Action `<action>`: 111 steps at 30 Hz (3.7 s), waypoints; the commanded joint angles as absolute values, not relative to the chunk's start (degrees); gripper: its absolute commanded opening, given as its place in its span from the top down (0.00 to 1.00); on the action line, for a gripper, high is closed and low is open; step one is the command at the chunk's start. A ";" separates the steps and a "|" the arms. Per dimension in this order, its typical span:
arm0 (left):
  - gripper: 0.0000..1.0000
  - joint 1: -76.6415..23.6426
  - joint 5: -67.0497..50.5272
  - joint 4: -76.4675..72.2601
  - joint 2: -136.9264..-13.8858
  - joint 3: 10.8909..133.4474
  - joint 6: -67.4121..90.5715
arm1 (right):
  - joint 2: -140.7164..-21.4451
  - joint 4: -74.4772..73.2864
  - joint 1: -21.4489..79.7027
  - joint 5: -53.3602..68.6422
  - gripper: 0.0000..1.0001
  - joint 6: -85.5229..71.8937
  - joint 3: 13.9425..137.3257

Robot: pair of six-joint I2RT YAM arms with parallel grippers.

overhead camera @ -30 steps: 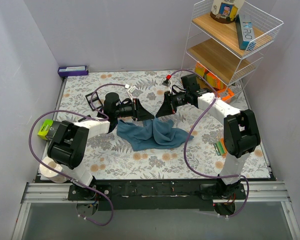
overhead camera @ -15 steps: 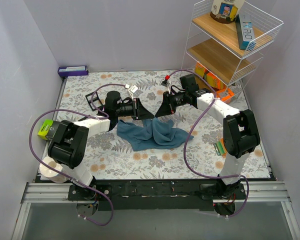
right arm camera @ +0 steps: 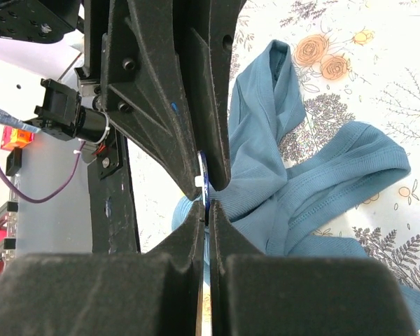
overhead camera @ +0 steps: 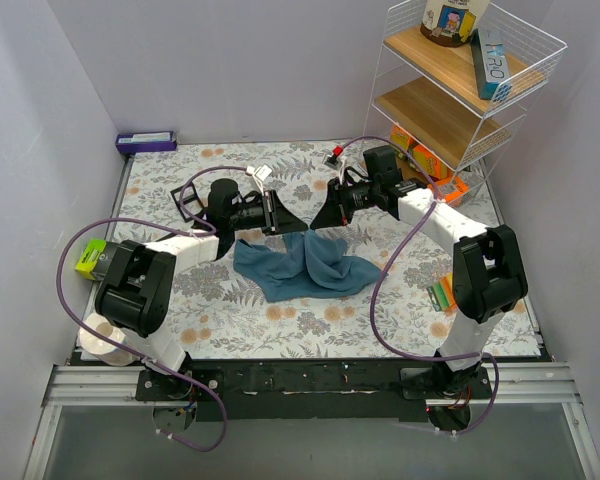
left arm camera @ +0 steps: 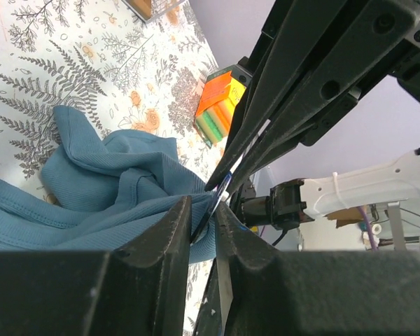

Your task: Remove the brooch from the garment

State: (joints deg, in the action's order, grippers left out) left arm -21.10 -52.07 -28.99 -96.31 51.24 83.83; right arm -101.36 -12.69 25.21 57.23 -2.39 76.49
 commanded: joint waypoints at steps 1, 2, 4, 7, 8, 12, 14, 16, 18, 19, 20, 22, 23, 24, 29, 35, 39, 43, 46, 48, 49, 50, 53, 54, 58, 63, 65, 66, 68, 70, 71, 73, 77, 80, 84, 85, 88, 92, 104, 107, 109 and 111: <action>0.82 -18.46 -44.56 -31.47 -97.03 52.20 87.19 | -95.98 -9.94 27.33 63.63 0.99 -6.32 75.94; 0.82 -18.37 -44.47 -31.46 -97.55 52.82 87.36 | -96.06 -9.58 27.33 63.55 0.99 -6.42 75.94; 0.80 -17.76 -44.38 -31.38 -97.91 53.17 88.06 | -96.24 -9.41 27.33 63.72 0.99 -6.42 76.11; 0.80 -16.97 -44.82 -32.87 -98.44 52.65 90.16 | -96.50 -8.97 27.33 64.25 0.99 -6.68 76.55; 0.81 -16.79 -45.00 -33.22 -98.70 52.47 90.52 | -96.59 -8.88 27.42 64.42 0.99 -6.77 76.64; 0.83 -16.35 -45.53 -34.98 -98.70 51.68 92.55 | -95.98 -8.79 27.42 64.60 0.99 -6.24 76.64; 0.81 -15.65 -44.83 -34.89 -98.61 51.33 93.42 | -95.63 -8.79 27.42 64.60 0.99 -5.72 76.55; 0.78 -14.95 -44.74 -34.02 -98.44 51.15 93.25 | -94.40 -6.53 27.42 64.34 0.99 -5.80 76.03; 0.77 -14.68 -44.83 -33.23 -98.44 51.15 93.08 | -92.13 -0.82 27.60 63.64 0.99 -9.39 72.08; 0.77 -14.42 -44.65 -32.79 -98.52 51.24 92.99 | -91.59 3.04 27.77 63.37 0.99 -10.45 71.03; 0.78 -14.33 -44.56 -32.61 -98.53 51.15 92.99 | -91.41 2.90 28.03 63.02 0.99 -10.28 71.10; 0.80 -14.06 -45.09 -32.96 -98.70 51.41 92.99 | -91.49 1.94 28.83 63.02 0.99 -9.41 71.54; 0.80 -14.06 -45.09 -32.96 -98.70 51.42 92.90 | -91.41 2.11 29.00 62.67 0.99 -8.97 71.46; 0.79 -13.98 -45.26 -33.22 -98.79 51.50 92.73 | -91.23 2.02 29.18 62.58 0.99 -8.88 71.28; 0.58 -13.97 -50.17 -43.39 -98.96 48.79 95.80 | -91.58 2.37 28.74 61.35 0.99 -9.75 71.19; 0.47 -13.89 -57.39 -53.97 -98.18 45.36 98.09 | -91.93 5.45 28.30 59.33 0.99 -11.95 71.80; 0.43 -12.39 -58.44 -56.07 -95.63 42.10 101.51 | -92.02 4.31 26.99 56.26 0.99 -12.04 72.77; 0.36 -13.09 -58.28 -58.71 -95.18 42.36 102.22 | -91.76 4.22 26.46 53.70 0.99 -12.83 72.51; 0.35 -13.97 -57.22 -58.80 -96.85 43.76 102.83 | -91.93 4.92 26.46 51.86 0.99 -14.41 71.98; 0.34 -14.85 -56.87 -59.67 -97.82 45.17 103.62 | -92.02 4.75 26.54 50.63 0.99 -14.76 71.98; 0.34 -15.11 -56.60 -59.59 -98.17 45.70 103.71 | -92.02 4.66 26.54 50.10 0.99 -14.85 71.98; 0.34 -15.47 -56.34 -58.98 -98.78 46.49 103.71 | -92.02 4.75 26.54 49.31 0.99 -15.20 71.98; 0.34 -16.52 -55.20 -58.54 -99.75 47.46 103.97 | -91.93 5.01 26.72 48.26 0.99 -15.64 71.81; 0.35 -16.96 -55.20 -58.71 -100.10 47.81 104.24 | -91.93 5.18 26.89 47.99 0.99 -15.91 71.72; 0.40 -17.49 -55.63 -58.71 -100.81 48.60 104.33 | -91.76 5.45 27.42 47.11 0.99 -16.52 71.46; 0.47 -17.49 -55.81 -58.01 -100.81 48.60 103.71 | -91.76 5.54 27.42 46.58 0.99 -16.79 71.28; 0.50 -17.49 -55.81 -57.48 -100.81 48.60 103.54 | -91.84 5.80 27.42 46.76 0.99 -16.96 71.28; 0.52 -17.49 -55.81 -57.48 -100.90 48.52 103.27 | -91.85 5.89 27.51 46.84 0.99 -17.05 71.28; 0.56 -17.49 -55.72 -56.96 -101.07 48.78 103.10 | -91.85 6.06 27.42 47.02 0.99 -16.96 71.37; 0.57 -17.49 -55.46 -56.69 -101.25 48.95 102.92 | -91.76 6.24 27.60 47.20 0.99 -16.88 71.28; 0.57 -17.49 -55.37 -56.25 -101.60 49.13 103.01 | -91.76 6.33 27.77 47.20 0.99 -16.88 71.28; 0.57 -17.49 -54.93 -56.07 -101.95 49.57 103.18 | -91.76 6.42 27.95 47.20 0.99 -16.79 71.10; 0.57 -17.49 -54.76 -55.90 -102.57 50.10 103.27 | -91.58 6.59 28.39 47.28 0.99 -16.53 70.93; 0.58 -17.49 -54.93 -55.64 -102.66 50.27 103.10 | -91.67 6.77 28.48 47.37 0.99 -16.44 70.93; 0.58 -17.58 -54.67 -55.20 -102.48 50.45 102.66 | -91.76 6.86 28.65 47.20 0.99 -16.35 71.02; 0.58 -17.58 -54.67 -55.20 -102.39 50.45 102.66 | -91.76 6.86 28.65 47.11 0.99 -16.43 71.02; 0.57 -17.58 -54.93 -55.55 -102.48 50.62 102.31 | -92.02 7.03 28.74 47.02 0.99 -16.70 71.19; 0.58 -17.58 -55.37 -55.81 -102.39 50.19 102.13 | -92.46 7.38 28.74 46.84 0.99 -16.79 71.89; 0.59 -17.75 -54.58 -54.32 -103.18 51.42 101.16 | -93.08 8.00 29.00 48.07 0.99 -16.61 71.10; 0.60 -17.75 -53.62 -53.18 -103.71 51.85 101.25 | -93.16 8.52 29.62 49.04 0.99 -16.44 71.02; 0.62 -17.93 -52.83 -52.30 -104.24 52.56 101.34 | -93.16 8.96 29.88 49.39 0.99 -16.44 70.58; 0.64 -18.19 -52.21 -51.51 -104.76 53.26 101.51 | -93.25 9.14 30.23 49.66 0.99 -16.61 70.31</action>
